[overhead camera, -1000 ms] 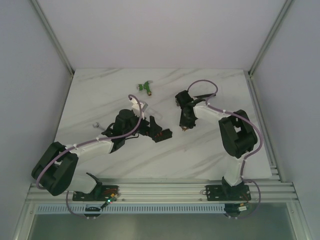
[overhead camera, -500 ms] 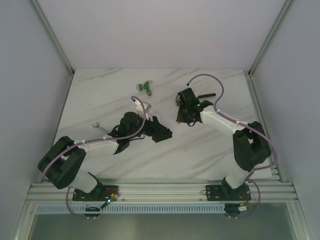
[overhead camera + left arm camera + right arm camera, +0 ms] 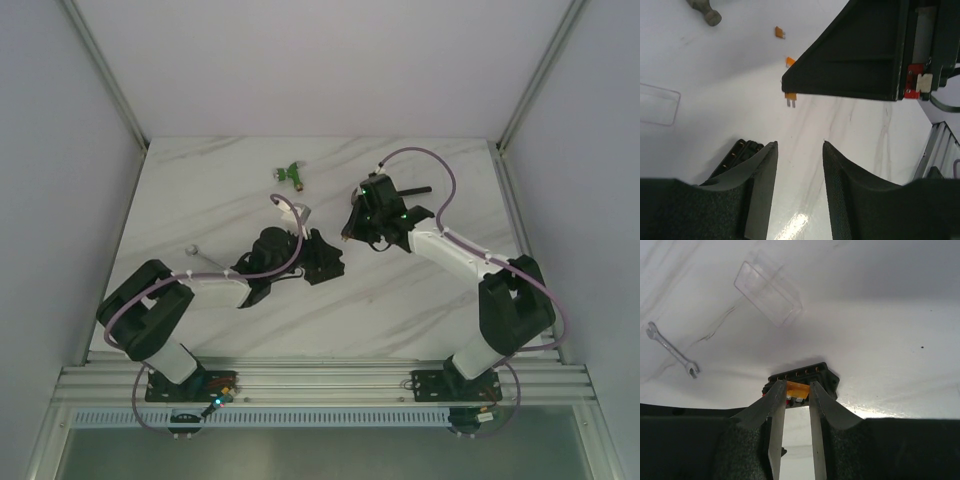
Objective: Snap on the fuse box
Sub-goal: Pick up the fuse from the center of the board.
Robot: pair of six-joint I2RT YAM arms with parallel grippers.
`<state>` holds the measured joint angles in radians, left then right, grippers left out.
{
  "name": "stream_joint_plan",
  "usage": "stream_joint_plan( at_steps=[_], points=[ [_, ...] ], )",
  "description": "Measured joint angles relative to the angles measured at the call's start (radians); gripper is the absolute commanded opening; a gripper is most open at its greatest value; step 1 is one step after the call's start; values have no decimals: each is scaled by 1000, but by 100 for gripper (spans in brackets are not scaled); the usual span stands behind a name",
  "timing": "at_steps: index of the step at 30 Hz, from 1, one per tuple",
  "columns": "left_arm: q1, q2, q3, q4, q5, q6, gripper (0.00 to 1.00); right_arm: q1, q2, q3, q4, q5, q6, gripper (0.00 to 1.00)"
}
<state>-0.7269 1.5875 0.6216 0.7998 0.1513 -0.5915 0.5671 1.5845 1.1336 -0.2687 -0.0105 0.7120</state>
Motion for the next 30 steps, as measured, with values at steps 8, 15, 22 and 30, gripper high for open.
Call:
stream_joint_plan(
  at_steps=[8,15,22,30],
  points=[
    [-1,24,30,24,-45,-3,46,7,-1,-13,28,-41,18,25],
    [-1,32,45,26,-77,-3,42,9,-2,-14,36,-58,25,25],
    [-1,50,56,31,-78,-4,35,11,-9,-29,48,-70,32,25],
    [-2,56,56,30,-78,-7,28,12,-12,-45,61,-77,42,25]
  ],
)
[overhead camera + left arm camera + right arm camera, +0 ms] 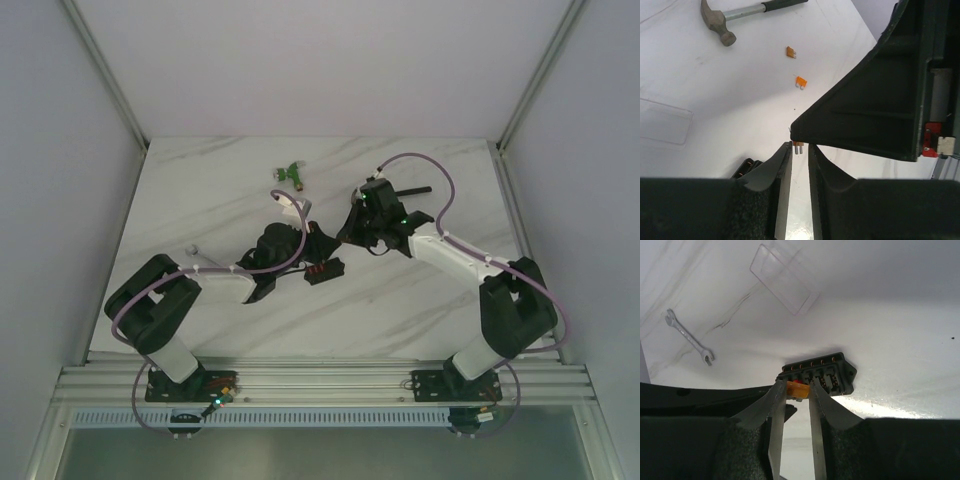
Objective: Snap on the fuse box
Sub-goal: Pick up the fuse from the center of the board.
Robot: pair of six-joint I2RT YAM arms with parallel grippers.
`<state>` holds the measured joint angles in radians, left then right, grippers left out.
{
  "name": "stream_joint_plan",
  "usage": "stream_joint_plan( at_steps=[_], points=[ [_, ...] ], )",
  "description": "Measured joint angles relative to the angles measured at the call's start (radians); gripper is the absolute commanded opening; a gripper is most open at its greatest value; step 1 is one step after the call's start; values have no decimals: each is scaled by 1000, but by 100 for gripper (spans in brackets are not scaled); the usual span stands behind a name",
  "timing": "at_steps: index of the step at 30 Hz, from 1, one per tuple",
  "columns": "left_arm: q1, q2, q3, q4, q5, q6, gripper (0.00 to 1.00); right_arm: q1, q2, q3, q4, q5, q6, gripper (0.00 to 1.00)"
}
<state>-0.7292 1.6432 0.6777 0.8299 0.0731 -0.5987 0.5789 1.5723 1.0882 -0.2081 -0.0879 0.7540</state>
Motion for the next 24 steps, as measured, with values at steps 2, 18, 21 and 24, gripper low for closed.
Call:
stream_joint_plan(
  at_steps=[2,18,21,24],
  points=[
    [-1,0,0,0,0,-3,27,0,-13,-5,0,-2,2,25],
    [-3,11,5,22,10,-10,2,8,-64,-23,21,-16,10,27],
    [-3,10,4,23,21,3,0,8,-74,-31,29,-17,8,32],
    [-3,-1,3,23,33,27,0,8,-97,-42,40,-16,-8,40]
  ],
)
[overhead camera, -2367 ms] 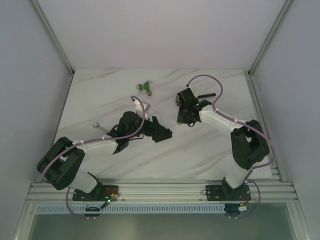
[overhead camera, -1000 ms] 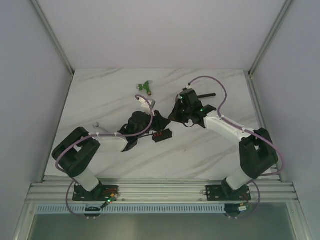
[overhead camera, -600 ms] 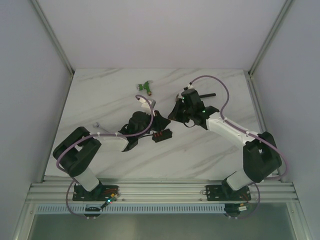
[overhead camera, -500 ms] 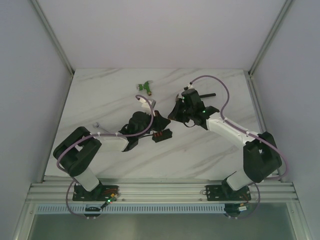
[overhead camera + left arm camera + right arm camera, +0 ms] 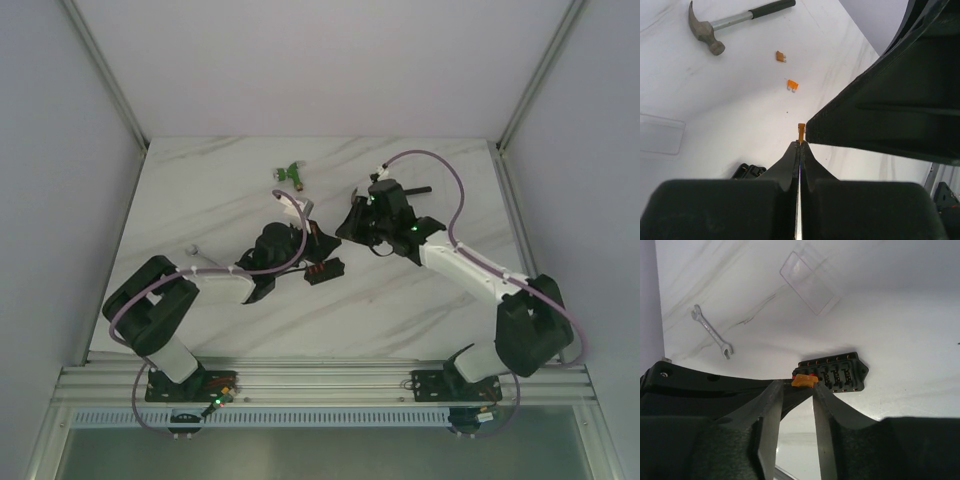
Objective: Snap on the fuse box
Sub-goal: Pick up the fuse from the center of the board.
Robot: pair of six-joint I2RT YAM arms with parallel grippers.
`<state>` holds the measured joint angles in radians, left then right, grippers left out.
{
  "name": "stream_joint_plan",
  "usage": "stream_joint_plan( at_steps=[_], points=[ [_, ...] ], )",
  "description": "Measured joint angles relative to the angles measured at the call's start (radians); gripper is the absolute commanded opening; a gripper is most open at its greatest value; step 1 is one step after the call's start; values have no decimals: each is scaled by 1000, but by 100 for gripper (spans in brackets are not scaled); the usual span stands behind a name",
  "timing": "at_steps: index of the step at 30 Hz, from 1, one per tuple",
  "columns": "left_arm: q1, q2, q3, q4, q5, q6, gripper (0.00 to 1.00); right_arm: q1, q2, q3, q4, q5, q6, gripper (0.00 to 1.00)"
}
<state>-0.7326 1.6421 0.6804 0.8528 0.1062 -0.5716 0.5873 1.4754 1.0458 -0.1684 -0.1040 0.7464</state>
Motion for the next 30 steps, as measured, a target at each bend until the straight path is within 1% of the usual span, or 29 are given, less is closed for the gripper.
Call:
stream_joint_plan(
  at_steps=[4,9,11,15,17,19,20,21,22,28,30],
  points=[
    [6,-38,-15,-1,34,46,0,-1,-77,-24,17,8,-77,50],
    [49,-90,-31,-7,135,100,0,-10,-217,-87,104,1,-258,63],
    [71,-115,-35,-17,182,119,0,-14,-282,-130,151,-20,-343,64],
    [103,-182,-38,-51,263,161,0,-26,-380,-173,190,-74,-497,61],
    [109,-225,-39,-72,294,182,0,-32,-409,-177,205,-109,-561,63],
    [112,-272,-40,-90,326,203,1,-36,-430,-182,221,-148,-616,82],
    [112,-291,-40,-95,339,212,1,-36,-435,-182,226,-172,-641,88],
    [112,-307,-40,-99,352,220,1,-36,-436,-183,233,-200,-669,97],
    [112,-323,-40,-103,367,227,1,-36,-436,-185,241,-228,-695,100],
    [112,-375,-40,-122,449,251,3,-39,-436,-214,288,-375,-782,100],
    [112,-390,-41,-122,474,254,4,-44,-435,-214,304,-424,-795,95]
  ],
)
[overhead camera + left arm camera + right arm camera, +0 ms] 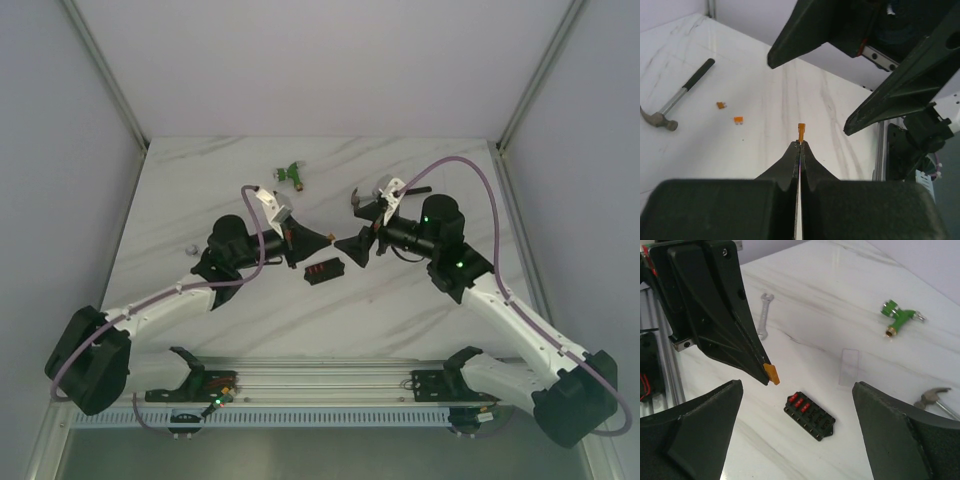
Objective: Snap on the fuse box
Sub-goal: Pick up the fuse from the center of the board.
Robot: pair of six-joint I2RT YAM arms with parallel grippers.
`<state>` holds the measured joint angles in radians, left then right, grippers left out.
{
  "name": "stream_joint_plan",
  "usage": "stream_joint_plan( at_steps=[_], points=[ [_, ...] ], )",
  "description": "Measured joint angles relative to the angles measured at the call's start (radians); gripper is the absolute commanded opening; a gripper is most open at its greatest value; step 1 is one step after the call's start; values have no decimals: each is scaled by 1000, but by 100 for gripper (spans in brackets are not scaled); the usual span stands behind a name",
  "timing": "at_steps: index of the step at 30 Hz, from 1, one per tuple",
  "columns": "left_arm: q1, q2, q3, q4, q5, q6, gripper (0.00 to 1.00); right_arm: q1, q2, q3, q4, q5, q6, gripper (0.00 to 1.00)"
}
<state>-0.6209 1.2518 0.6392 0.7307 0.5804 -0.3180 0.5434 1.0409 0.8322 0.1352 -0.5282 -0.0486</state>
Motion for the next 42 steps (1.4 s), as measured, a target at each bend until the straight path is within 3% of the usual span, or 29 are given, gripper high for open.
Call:
stream_joint_plan(
  at_steps=[6,8,11,20,23,36,42],
  points=[
    [0,-36,-7,3,54,2,4,-12,33,1,28,-150,-15,69],
    [0,-39,-12,6,66,0,4,-14,46,1,29,-187,-12,56],
    [0,-39,-19,11,81,-7,4,-24,51,1,41,-230,0,47],
    [-5,-39,-29,61,116,-36,4,-48,67,2,82,-374,18,34],
    [-11,-39,-29,71,124,-40,4,-53,79,3,84,-409,19,23],
    [-23,-38,-29,94,145,-47,4,-64,96,18,85,-520,9,6],
    [-25,-34,-29,101,149,-52,13,-72,114,37,60,-560,-16,0]
  ],
)
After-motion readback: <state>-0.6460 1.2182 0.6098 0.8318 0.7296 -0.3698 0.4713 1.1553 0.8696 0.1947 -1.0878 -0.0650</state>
